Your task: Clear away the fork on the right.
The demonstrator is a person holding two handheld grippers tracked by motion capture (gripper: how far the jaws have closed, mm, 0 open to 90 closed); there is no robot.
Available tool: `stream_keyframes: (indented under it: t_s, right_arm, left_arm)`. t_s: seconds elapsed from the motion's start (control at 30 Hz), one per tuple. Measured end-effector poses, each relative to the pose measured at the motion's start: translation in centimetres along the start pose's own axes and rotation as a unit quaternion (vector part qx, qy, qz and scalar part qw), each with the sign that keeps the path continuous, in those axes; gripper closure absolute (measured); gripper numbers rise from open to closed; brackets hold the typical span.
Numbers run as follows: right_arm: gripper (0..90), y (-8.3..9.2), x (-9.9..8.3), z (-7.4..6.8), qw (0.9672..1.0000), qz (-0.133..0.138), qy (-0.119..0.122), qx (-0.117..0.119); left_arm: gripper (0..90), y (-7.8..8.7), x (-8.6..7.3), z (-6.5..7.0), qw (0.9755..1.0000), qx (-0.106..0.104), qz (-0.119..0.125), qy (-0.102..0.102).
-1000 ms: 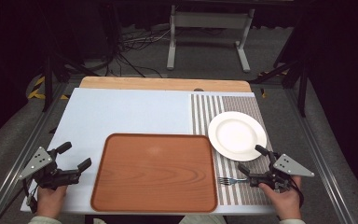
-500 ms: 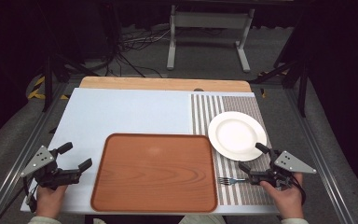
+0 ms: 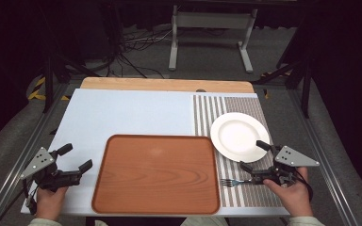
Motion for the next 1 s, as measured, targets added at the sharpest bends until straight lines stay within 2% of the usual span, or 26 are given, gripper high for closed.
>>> stream_keyframes:
  t_s: [0.17,0.2,0.4,0.53,0.8,0.83,0.87,0.9,1.0]
  right_arm:
    - [5.1,-0.1,0.6,0.1,0.9997,-0.021,0.008,0.011]
    - [5.4,-0.1,0.8,0.1,0.9989,-0.040,0.015,0.016]
    - [5.7,-0.3,1.5,0.3,0.9946,-0.093,0.035,0.030]
    - [6.1,-0.5,1.9,0.4,0.9892,-0.130,0.053,0.043]
    - [7.3,-1.2,2.6,0.5,0.9752,-0.195,0.081,0.065]
    - [7.4,-1.2,2.7,0.5,0.9738,-0.200,0.083,0.067]
    - [7.4,-1.2,2.7,0.5,0.9738,-0.200,0.083,0.067]
    - [7.9,-1.4,2.8,0.5,0.9697,-0.216,0.089,0.072]
    - [7.9,-1.7,3.0,0.5,0.9639,-0.236,0.096,0.077]
  left_arm:
    - [1.2,0.0,0.0,0.0,1.0000,0.000,0.001,-0.001]
    - [1.3,0.0,0.0,0.0,1.0000,0.001,0.002,0.001]
    - [1.3,0.1,0.0,0.0,1.0000,0.001,0.004,0.000]
    - [1.3,0.1,0.0,0.0,1.0000,-0.001,0.002,0.000]
    - [1.3,0.0,0.0,0.0,1.0000,-0.002,0.000,-0.002]
    - [1.3,0.0,0.0,0.0,1.0000,-0.002,0.000,-0.002]
    - [1.3,0.0,0.0,0.0,1.0000,-0.002,0.000,-0.002]
    - [1.3,0.0,0.0,-0.1,1.0000,-0.003,0.000,-0.001]
    - [1.3,0.0,0.0,-0.1,1.0000,-0.003,-0.001,-0.001]
Point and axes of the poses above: each handheld gripper's, and its own axes: y roughly backward along the jaws, x roughly out of its top, z roughly to its right, the point moved 1 cm from there along -y, roughly forward along the jaws, and after that the axes turned 6 degrees about z, right-handed, at the moved point
